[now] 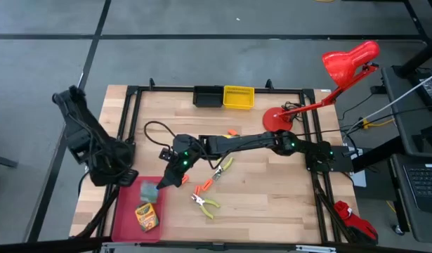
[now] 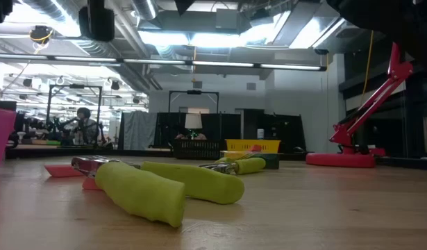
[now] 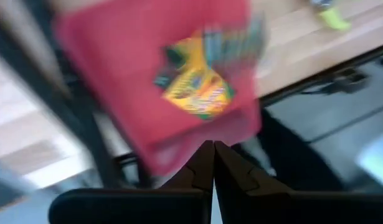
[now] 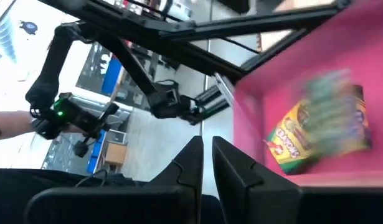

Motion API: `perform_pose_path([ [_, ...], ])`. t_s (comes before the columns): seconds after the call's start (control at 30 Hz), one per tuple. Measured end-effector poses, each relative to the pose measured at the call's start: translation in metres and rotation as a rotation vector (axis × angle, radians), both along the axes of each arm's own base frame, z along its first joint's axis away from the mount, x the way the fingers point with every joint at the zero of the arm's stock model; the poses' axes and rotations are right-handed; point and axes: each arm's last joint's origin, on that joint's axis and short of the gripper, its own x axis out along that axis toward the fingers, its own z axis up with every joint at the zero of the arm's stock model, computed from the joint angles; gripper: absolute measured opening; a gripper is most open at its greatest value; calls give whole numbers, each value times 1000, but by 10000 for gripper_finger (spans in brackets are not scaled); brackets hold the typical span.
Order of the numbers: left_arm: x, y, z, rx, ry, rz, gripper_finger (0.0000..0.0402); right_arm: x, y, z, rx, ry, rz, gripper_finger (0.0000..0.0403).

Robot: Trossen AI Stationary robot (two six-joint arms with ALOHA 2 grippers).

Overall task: Pick & Place School Supplies
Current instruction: Put the crayon box into the red bin

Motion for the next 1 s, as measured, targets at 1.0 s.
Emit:
perform_pose_path([
  [1.0,102,43,-21,533,-418,-86,4,-112,-41,53,-986,579,-406,39],
])
